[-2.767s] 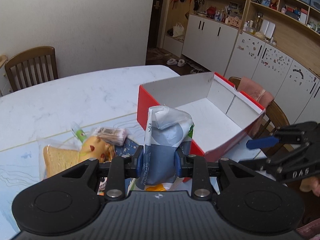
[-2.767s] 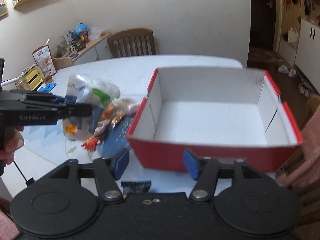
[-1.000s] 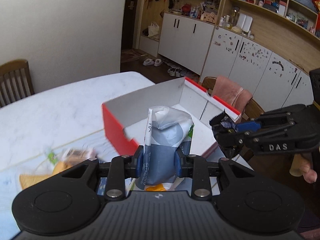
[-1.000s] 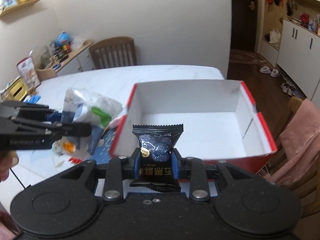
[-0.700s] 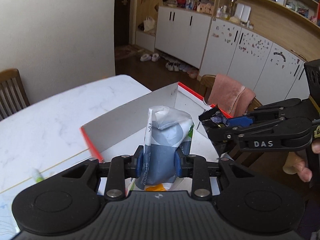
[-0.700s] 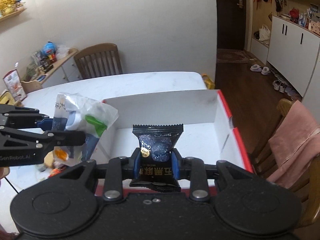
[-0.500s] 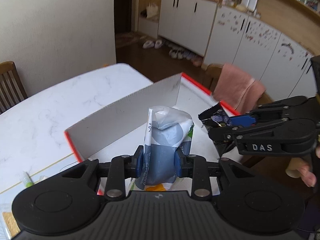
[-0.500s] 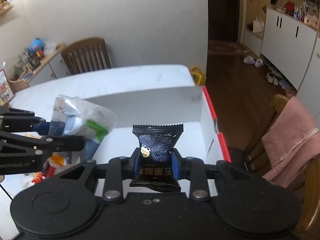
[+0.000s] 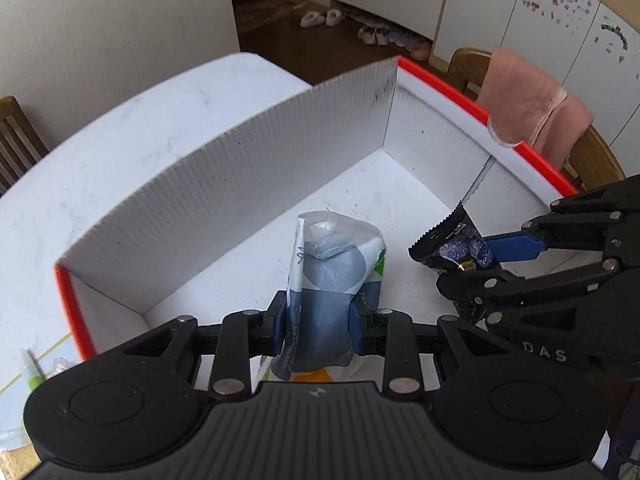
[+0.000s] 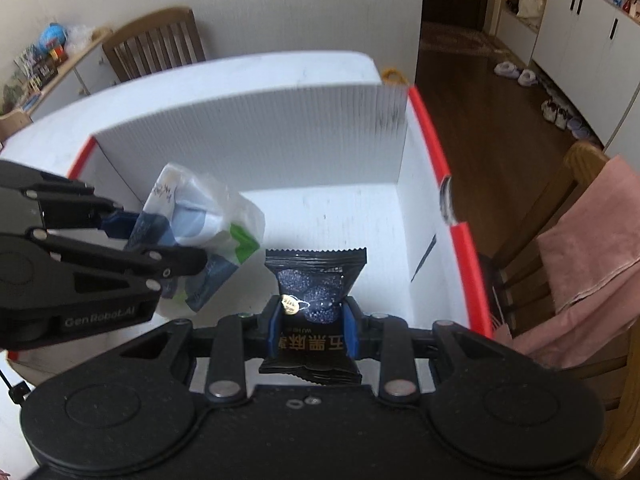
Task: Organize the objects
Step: 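Carry the tube package and black packet into the red shoebox with both tools, then open both tools to drop the tube package and black packet in the box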
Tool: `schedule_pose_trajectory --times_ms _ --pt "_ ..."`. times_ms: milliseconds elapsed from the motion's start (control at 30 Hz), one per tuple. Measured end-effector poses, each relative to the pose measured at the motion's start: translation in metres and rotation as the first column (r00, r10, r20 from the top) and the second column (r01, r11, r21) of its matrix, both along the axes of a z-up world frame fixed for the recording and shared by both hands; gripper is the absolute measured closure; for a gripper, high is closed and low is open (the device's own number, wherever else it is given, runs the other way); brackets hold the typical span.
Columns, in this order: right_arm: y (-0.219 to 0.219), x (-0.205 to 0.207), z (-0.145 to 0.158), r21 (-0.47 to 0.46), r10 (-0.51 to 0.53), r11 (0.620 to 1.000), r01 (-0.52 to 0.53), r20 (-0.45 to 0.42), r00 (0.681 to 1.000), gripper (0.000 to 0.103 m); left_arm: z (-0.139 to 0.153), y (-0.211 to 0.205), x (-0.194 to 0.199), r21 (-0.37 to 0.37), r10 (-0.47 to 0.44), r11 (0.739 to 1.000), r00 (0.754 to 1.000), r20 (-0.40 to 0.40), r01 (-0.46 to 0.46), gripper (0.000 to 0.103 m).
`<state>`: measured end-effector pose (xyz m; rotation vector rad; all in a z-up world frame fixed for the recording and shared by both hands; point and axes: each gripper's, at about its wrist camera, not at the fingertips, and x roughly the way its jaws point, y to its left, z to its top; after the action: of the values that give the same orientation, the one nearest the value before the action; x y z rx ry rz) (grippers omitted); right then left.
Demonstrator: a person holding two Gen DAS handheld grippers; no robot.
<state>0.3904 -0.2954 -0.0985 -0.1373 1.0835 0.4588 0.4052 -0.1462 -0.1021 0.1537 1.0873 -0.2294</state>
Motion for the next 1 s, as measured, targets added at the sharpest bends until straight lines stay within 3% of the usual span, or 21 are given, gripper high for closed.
schedule_pose_trajectory --times_ms 233,467,533,633,667,1000 --pt "0.002 0.007 -0.015 -0.04 0.011 0.999 -0.014 -0.058 0.998 0.073 -0.008 -0.006 0.012 0.021 -0.016 1.0 0.999 -0.044 0.017 0.074" --pt "0.004 0.006 -0.02 -0.066 0.042 0.997 -0.046 -0.055 0.998 0.071 -0.016 -0.011 0.019 0.034 -0.014 0.999 0.997 -0.07 0.017 0.072" --pt "0.005 0.006 -0.021 -0.07 0.053 0.996 -0.057 -0.054 0.997 0.069 -0.016 -0.012 0.021 0.039 -0.009 0.999 0.997 -0.077 0.012 0.068" --pt "0.005 0.005 -0.02 -0.067 0.064 0.995 -0.068 -0.05 0.997 0.067 -0.015 -0.01 0.021 0.043 0.005 0.999 0.997 -0.075 -0.002 0.044" --pt "0.004 0.004 -0.02 -0.063 0.067 0.996 -0.07 -0.048 0.997 0.066 -0.015 -0.01 0.02 0.041 0.006 0.999 0.998 -0.067 -0.004 0.042" --pt "-0.004 -0.006 0.0 -0.013 0.076 0.997 -0.076 -0.003 0.997 0.057 0.013 0.009 0.0 -0.023 0.057 0.998 0.998 -0.001 -0.057 0.042"
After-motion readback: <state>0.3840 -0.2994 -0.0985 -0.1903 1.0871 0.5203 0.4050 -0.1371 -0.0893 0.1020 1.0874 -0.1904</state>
